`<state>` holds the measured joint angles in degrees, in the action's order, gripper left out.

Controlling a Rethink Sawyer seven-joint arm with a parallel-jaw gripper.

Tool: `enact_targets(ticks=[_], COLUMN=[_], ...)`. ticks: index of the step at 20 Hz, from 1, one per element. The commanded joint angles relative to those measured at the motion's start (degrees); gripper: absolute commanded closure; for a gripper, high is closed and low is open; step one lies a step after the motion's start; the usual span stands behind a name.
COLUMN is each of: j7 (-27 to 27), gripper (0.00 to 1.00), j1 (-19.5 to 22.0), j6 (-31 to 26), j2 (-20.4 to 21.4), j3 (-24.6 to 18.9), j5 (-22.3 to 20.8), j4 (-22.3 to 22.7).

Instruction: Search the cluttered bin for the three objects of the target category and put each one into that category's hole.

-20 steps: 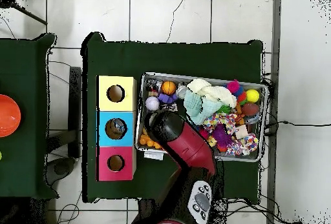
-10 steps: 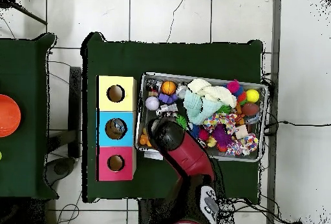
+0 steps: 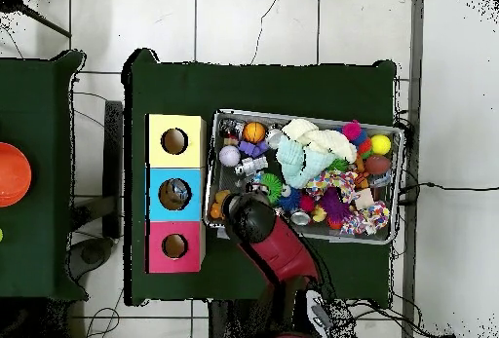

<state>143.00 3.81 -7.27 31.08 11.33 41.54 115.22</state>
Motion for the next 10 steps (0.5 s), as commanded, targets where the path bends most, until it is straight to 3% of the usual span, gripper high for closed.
enact_targets(ticks=[1, 6, 10], j7=[12.85, 14.60, 15.82], gripper=[0.00, 0.00, 0.00], j1=[-0.27, -2.38, -1.05], j6=[4.52, 2.44, 5.92], j2=[2.13, 5.41, 5.96], j3=[-7.98, -8.36, -11.75], j5=[0.06, 2.07, 1.72], j4=[7.23, 10.01, 12.37])
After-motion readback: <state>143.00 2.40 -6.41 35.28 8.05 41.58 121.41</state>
